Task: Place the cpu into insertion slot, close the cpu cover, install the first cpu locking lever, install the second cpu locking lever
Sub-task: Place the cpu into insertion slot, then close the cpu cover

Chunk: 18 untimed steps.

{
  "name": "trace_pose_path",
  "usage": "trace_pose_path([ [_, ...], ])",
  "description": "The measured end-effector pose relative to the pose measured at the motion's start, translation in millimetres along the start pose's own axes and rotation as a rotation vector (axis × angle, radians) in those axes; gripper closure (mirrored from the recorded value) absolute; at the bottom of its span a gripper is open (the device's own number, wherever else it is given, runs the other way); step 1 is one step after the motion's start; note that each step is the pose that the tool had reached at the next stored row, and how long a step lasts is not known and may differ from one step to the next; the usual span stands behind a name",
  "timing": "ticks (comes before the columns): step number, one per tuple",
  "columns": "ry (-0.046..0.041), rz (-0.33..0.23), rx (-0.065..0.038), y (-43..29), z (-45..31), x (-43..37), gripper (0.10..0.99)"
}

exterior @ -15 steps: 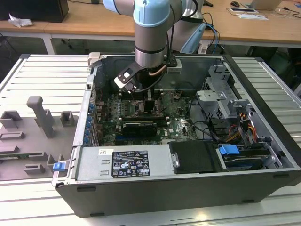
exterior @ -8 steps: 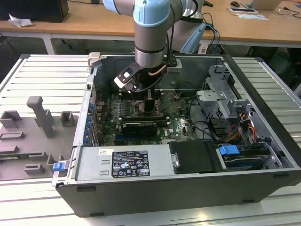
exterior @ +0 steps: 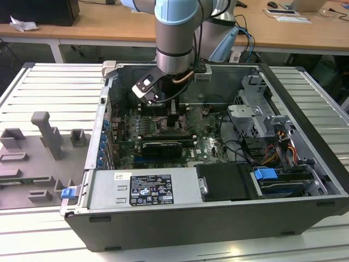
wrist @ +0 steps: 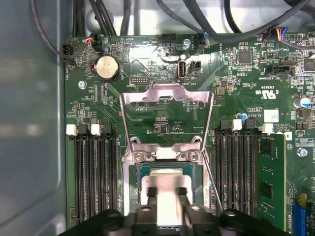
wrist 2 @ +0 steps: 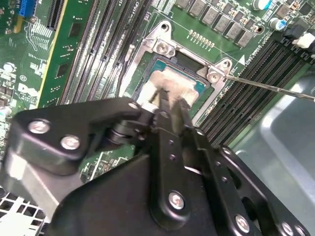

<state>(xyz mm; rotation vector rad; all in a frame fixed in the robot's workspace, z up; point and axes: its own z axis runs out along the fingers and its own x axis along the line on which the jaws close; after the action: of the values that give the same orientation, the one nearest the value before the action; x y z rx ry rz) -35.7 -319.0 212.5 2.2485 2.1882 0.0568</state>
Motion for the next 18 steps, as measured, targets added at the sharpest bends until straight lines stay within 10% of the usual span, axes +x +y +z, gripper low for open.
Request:
trace_pose_path([
  [3, -0.0007, 0.000, 0.000, 0.0, -0.9, -0.1, 0.980],
  [18, -0.0007, 0.000, 0.000, 0.1, -5.1, 0.1, 0.980],
])
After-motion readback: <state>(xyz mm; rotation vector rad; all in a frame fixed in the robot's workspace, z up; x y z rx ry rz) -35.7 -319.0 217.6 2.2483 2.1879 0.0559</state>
